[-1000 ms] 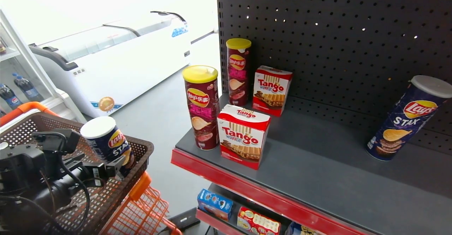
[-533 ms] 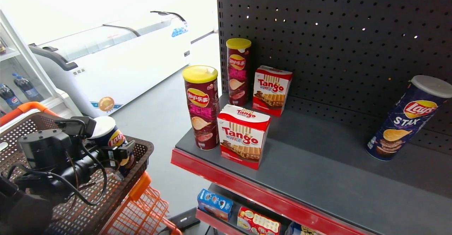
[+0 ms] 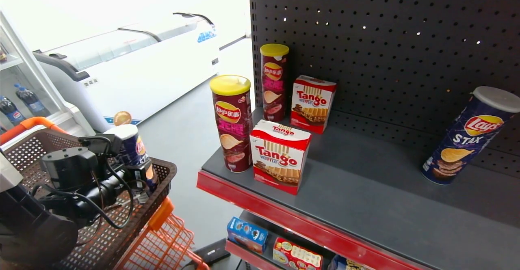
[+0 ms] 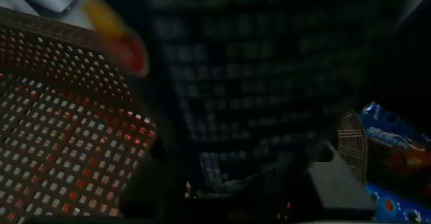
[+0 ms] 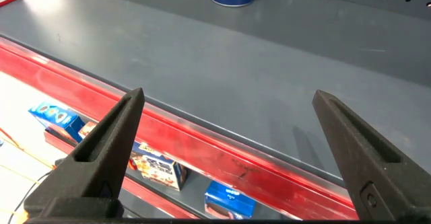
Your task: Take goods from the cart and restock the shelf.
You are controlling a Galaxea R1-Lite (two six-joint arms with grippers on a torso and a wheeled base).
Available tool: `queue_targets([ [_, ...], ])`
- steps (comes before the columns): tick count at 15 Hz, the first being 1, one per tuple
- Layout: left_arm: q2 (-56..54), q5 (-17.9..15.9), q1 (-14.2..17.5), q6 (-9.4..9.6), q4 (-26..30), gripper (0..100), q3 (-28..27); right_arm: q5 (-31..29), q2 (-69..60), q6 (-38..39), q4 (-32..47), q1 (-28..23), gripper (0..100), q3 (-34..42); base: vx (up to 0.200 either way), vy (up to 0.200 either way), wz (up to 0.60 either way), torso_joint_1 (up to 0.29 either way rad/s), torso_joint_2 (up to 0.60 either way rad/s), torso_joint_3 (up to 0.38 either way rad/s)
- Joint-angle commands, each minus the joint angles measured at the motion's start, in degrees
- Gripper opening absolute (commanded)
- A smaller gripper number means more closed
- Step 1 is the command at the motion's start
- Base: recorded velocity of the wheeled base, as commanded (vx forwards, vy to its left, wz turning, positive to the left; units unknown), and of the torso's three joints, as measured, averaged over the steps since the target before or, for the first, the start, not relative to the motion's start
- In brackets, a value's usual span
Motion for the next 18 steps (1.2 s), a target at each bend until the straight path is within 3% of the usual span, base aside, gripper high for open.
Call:
queue_targets([
  [1,0.1,0.1,0.0,0.00,0.0,0,0.1,0.0,0.1,0.0,0.0,0.0,100,0.0,0.000,0.000,0.00,0.000,0.00,0.000],
  [7,-12.2,-0.1,-1.8,1.23,0.6,0,0.8,0.0,0.1,0.0,0.0,0.0,100,0.0,0.000,0.000,0.00,0.000,0.00,0.000],
  [10,-22.5,-0.8,-3.2,4.39,6.4,0,2.0,0.0,0.1,0.0,0.0,0.0,100,0.0,0.000,0.000,0.00,0.000,0.00,0.000],
  [16,-32.2,-0.8,-6.7,4.57,8.0,0,3.1,0.0,0.1,0.0,0.0,0.0,100,0.0,0.000,0.000,0.00,0.000,0.00,0.000],
  [18,-32.3,-2.1,-6.9,5.62,6.8,0,3.5,0.0,0.1,0.0,0.0,0.0,100,0.0,0.000,0.000,0.00,0.000,0.00,0.000],
])
